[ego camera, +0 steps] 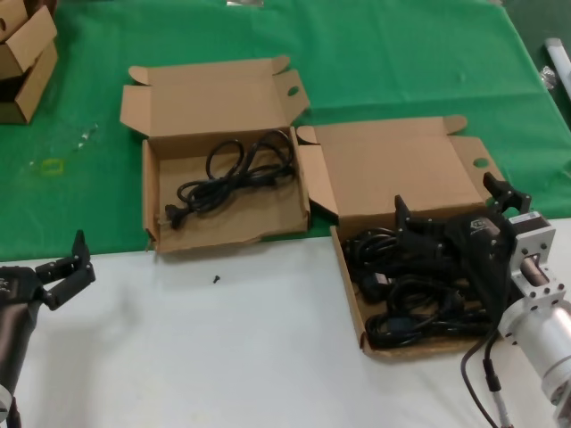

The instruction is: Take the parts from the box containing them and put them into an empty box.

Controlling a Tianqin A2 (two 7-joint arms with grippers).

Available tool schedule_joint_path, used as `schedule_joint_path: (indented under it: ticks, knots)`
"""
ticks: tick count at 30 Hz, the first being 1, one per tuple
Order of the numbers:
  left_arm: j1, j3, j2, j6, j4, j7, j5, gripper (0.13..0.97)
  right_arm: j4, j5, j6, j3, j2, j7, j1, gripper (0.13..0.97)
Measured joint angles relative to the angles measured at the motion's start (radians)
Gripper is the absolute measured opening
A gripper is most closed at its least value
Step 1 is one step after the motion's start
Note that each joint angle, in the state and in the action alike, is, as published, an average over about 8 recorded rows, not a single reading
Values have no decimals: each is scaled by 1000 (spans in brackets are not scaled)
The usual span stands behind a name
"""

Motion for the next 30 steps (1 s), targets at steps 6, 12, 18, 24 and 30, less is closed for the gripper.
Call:
schedule_joint_path:
  ticks: [6, 12, 18, 24, 30]
  knots:
    - [0, 0, 0, 0, 0, 0, 0, 966, 0, 0, 0, 0, 0, 0, 0, 966]
    - [0, 0, 0, 0, 0, 0, 0, 966, 0, 0, 0, 0, 0, 0, 0, 966]
    - [0, 0, 0, 0, 0, 0, 0, 966, 0, 0, 0, 0, 0, 0, 0, 966]
    - [0, 0, 0, 0, 0, 0, 0, 966, 0, 0, 0, 0, 0, 0, 0, 966]
    - [0, 0, 0, 0, 0, 0, 0, 966, 0, 0, 0, 0, 0, 0, 0, 966]
